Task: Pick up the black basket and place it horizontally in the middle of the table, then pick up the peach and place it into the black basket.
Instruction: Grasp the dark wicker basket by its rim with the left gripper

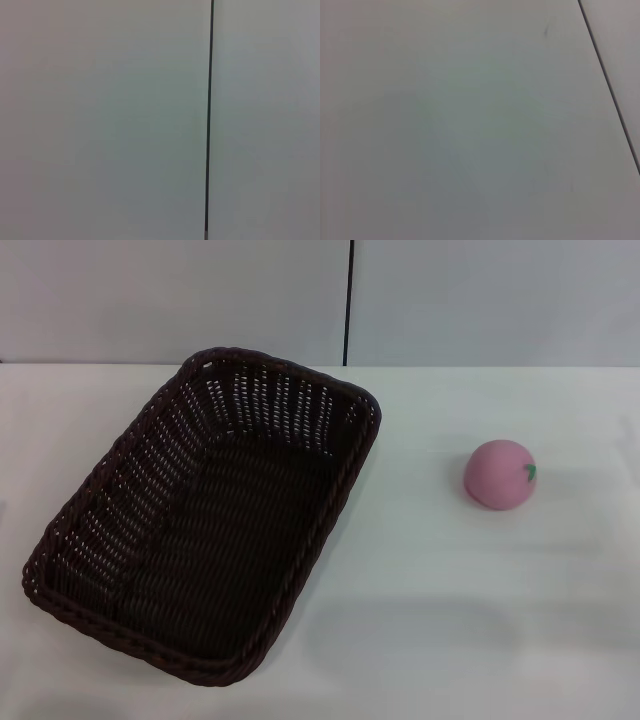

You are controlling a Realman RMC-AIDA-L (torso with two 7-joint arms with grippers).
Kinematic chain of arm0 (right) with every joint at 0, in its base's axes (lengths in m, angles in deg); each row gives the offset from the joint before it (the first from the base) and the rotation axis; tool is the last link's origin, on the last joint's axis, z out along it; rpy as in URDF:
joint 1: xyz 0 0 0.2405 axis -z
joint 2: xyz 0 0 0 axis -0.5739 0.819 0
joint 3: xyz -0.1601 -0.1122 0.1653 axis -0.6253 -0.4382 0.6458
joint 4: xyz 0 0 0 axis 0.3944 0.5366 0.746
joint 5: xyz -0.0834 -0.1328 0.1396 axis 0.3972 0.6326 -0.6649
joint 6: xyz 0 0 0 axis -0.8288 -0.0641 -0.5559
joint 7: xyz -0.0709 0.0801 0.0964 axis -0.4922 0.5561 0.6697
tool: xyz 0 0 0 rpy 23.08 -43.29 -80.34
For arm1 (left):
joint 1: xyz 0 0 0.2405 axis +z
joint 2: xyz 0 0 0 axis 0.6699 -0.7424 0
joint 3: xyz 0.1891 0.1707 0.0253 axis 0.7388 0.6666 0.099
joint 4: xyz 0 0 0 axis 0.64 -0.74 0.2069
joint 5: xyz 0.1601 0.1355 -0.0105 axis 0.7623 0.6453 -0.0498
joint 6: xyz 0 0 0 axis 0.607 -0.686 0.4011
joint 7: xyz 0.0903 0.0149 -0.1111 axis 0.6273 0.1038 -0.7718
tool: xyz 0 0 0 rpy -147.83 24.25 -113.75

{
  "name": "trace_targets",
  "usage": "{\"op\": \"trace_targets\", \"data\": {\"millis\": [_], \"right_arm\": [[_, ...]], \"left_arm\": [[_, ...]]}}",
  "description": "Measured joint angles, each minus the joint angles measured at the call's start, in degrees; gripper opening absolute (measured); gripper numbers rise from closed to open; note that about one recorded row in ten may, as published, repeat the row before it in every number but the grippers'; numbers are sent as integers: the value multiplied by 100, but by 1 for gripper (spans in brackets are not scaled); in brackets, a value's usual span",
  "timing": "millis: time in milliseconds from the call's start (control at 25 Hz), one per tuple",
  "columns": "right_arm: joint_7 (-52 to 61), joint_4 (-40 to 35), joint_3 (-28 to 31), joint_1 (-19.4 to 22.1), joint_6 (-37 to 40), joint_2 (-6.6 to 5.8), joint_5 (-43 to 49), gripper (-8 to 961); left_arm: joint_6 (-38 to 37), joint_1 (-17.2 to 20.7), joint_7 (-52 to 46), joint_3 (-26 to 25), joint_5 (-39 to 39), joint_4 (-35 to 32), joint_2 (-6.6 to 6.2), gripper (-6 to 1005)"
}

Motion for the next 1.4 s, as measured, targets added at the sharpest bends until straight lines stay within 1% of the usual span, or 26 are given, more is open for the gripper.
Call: {"op": "trace_targets", "data": {"millis": [240,400,440,520,560,600,680,720,760,800,880,960,1000,1040,1120,1200,1280,1320,1360,1400], "right_arm": [[0,-16,0,-7,-1,-11,-26,734],[0,-24,9,-6,-23,-19,-32,735],[0,-28,10,-6,-35,-20,-32,735],[0,-40,13,-4,-58,-25,-34,735],[0,-47,17,-2,-62,-26,-34,735],[0,-53,36,6,-62,-26,-35,735],[0,-66,86,26,-63,-28,-36,735],[0,-67,119,34,-63,-28,-36,735],[0,-67,151,42,-63,-29,-37,735],[0,-68,188,46,-63,-31,-36,735],[1,-68,222,52,-63,-39,-36,735],[0,-68,231,53,-63,-44,-37,735],[1,-68,234,54,-63,-46,-36,735],[0,-68,237,55,-63,-46,-37,735],[0,-68,237,55,-63,-46,-36,735],[0,-68,237,56,-62,-46,-36,736],[0,-71,237,56,-62,-47,-36,736],[0,-73,237,56,-62,-46,-37,736],[0,-74,238,56,-62,-47,-37,736],[0,-75,237,56,-62,-46,-36,736]], "left_arm": [[-14,-6,-14,-5,18,-33,3,814],[-37,2,-279,111,81,-178,-12,813],[-39,37,-472,351,177,-429,-24,813],[-37,98,-802,661,238,-818,-40,812],[-37,98,-802,661,238,-818,-40,812],[-7,181,-1271,946,278,-1231,-51,812],[-7,181,-1271,946,278,-1231,-51,811],[58,271,-1810,1196,308,-1683,-65,811],[470,488,-3513,1561,645,-3162,-70,811],[802,565,-4564,1605,1049,-4009,-80,808],[1013,587,-5336,1609,1465,-4677,-85,802],[1211,533,-6667,1587,2301,-5842,-100,795],[1227,511,-6919,1581,2493,-6052,-100,792],[1235,423,-7533,1587,2972,-6638,-89,789],[1204,286,-8210,1643,3528,-7239,-65,783],[1118,55,-8957,1751,4233,-7830,-49,776],[1010,-205,-9574,1863,4840,-8187,-49,770],[1010,-205,-9574,1863,4840,-8187,-49,767],[925,-347,-9901,1939,5175,-8363,-58,764],[925,-347,-9901,1939,5175,-8363,-58,761]]}}
